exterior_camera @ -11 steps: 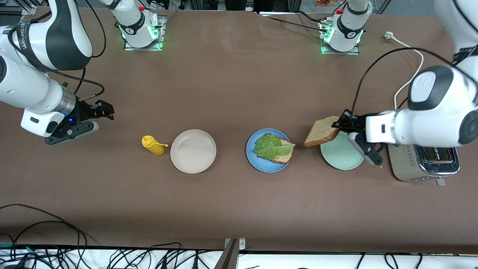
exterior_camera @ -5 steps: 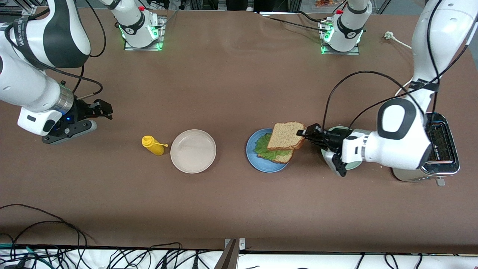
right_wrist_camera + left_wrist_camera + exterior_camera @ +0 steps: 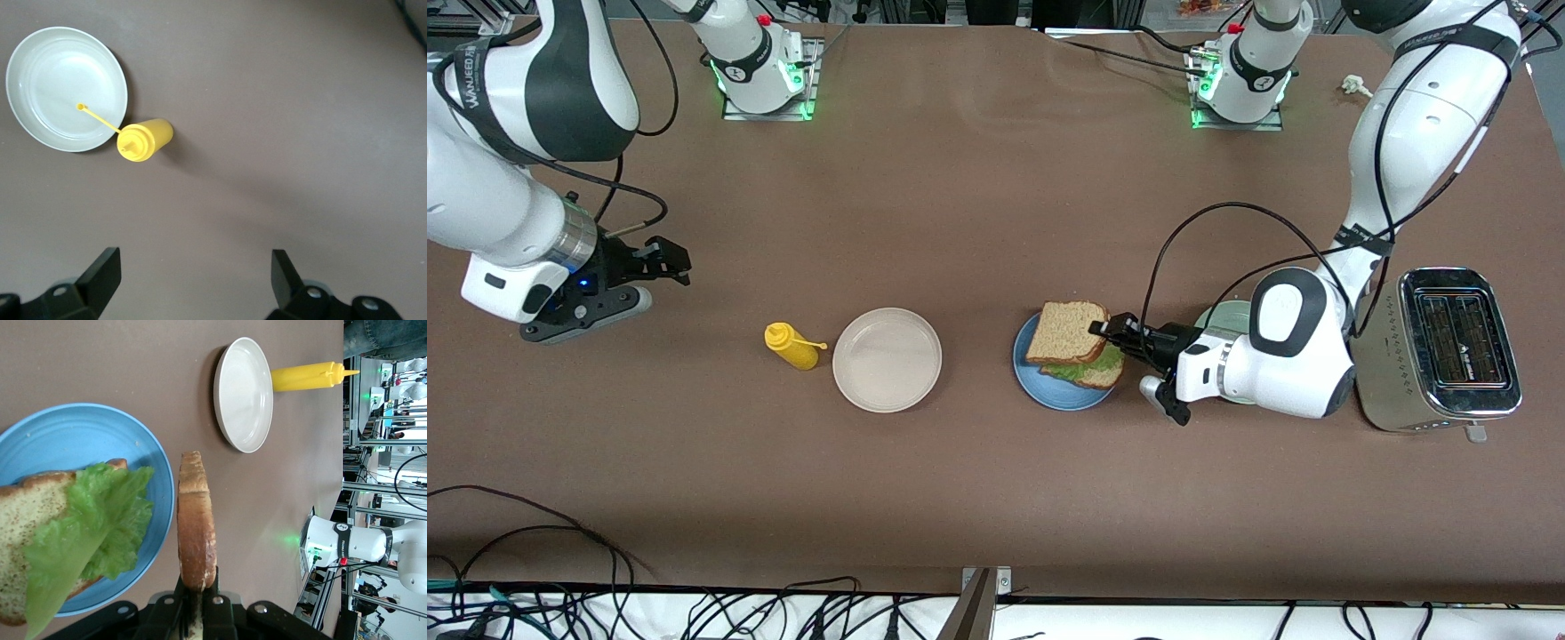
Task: Make sandwich in blue plate with both arms
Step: 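Lay the bread on the lettuce and open the left gripper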
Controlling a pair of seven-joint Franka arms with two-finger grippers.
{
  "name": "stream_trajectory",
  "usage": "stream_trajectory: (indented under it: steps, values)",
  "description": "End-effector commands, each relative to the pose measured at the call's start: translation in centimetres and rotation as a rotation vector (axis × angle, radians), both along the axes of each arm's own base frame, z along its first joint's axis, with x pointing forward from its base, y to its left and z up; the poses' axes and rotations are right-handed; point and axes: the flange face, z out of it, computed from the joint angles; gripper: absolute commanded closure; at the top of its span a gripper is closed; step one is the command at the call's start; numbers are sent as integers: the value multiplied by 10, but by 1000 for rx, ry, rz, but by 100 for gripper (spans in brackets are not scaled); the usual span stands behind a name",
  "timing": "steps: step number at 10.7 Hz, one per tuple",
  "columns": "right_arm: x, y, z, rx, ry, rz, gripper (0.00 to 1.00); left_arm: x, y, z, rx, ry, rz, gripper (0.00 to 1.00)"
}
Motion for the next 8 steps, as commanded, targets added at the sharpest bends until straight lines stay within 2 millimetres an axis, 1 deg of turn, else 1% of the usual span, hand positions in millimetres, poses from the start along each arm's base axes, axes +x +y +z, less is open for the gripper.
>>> stream_trajectory:
  steps: [1, 2, 3, 4, 5, 6, 7, 8]
  values:
    - [5, -7, 29, -54, -58, -12, 0, 2, 2, -35, 20, 21, 8, 100]
    - [7, -12, 34, -51, -68, -22, 0, 1, 6, -46, 62, 17, -1, 100]
    - [9, -24, 36, -50, -75, -46, 0, 0, 6, -53, 84, 18, -4, 98]
    - [9, -28, 38, -53, -81, -63, 0, -1, 3, -54, 89, 17, -10, 75]
    - [8, -29, 38, -54, -82, -111, 0, 1, 10, -53, 106, 2, -17, 1]
    - [8, -29, 40, -52, -88, -192, 0, 6, 21, -52, 143, -42, -47, 0]
    - [7, -26, 40, -51, -90, -246, 0, 8, 26, -47, 178, -76, -72, 0]
    - [6, -23, 42, -49, -93, -267, 0, 11, 34, -39, 209, -102, -83, 0]
